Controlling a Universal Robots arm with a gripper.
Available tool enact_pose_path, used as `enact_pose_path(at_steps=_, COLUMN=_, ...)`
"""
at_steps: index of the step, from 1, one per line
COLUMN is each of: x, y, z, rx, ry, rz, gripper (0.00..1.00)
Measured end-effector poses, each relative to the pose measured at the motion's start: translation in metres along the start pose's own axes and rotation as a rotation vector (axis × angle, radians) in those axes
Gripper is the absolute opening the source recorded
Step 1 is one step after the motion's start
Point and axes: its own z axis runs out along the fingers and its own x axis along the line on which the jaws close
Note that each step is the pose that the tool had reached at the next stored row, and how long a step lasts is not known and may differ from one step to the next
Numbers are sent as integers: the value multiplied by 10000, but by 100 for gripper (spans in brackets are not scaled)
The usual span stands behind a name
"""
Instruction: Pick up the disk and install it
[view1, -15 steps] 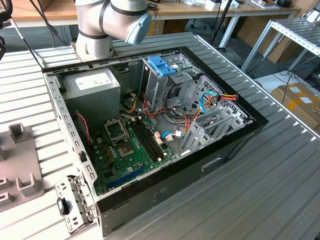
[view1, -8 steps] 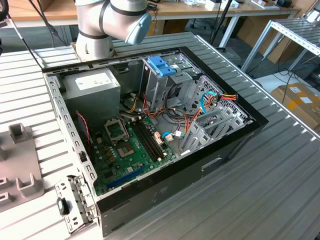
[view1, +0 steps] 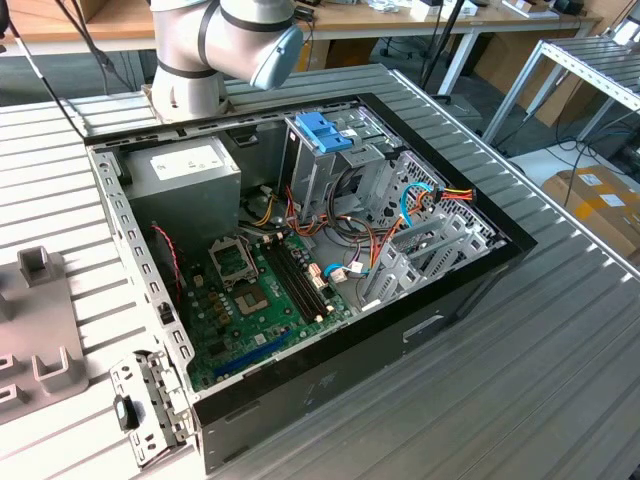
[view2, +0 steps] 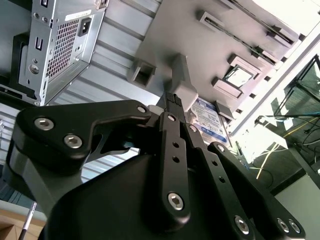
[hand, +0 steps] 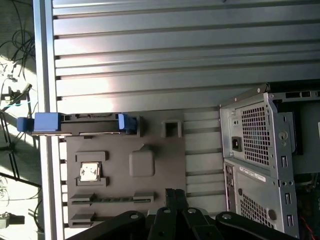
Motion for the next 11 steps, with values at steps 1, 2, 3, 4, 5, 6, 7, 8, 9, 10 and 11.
enact_pose_path(at_steps=1, x=4, y=0, z=0, rx=1, ry=0, rz=0, gripper=11)
enact_pose_path(at_steps=2, x=10, y=-1, z=0, rx=0, ry=0, rz=0, gripper=11)
enact_pose_path(at_steps=3, x=14, y=-1, z=-1, rx=1, ry=0, rz=0, gripper=11)
enact_pose_path(at_steps=4, x=20, y=-2, z=0, rx=0, ry=0, rz=0, gripper=11)
enact_pose_path(at_steps=5, x=24, y=-2, z=-1, rx=0, ry=0, rz=0, gripper=11)
enact_pose_path(at_steps=6, x=29, y=-2, z=-1, rx=0, ry=0, rz=0, gripper=11)
enact_pose_path(at_steps=7, x=33, y=-3, z=-1, rx=0, ry=1, rz=0, gripper=11)
enact_pose_path(at_steps=8, x=40, y=-3, z=-2, rx=1, ry=1, rz=0, gripper=11)
enact_pose_path(at_steps=9, x=49, y=-4, z=-1, rx=0, ry=-1, rz=0, gripper=11)
enact_pose_path(at_steps=10, x=57, y=-4, z=-2, rx=1, ry=0, rz=0, gripper=11)
enact_pose_path(at_steps=11, x=63, y=-5, z=-1, rx=0, ry=0, rz=0, gripper=11)
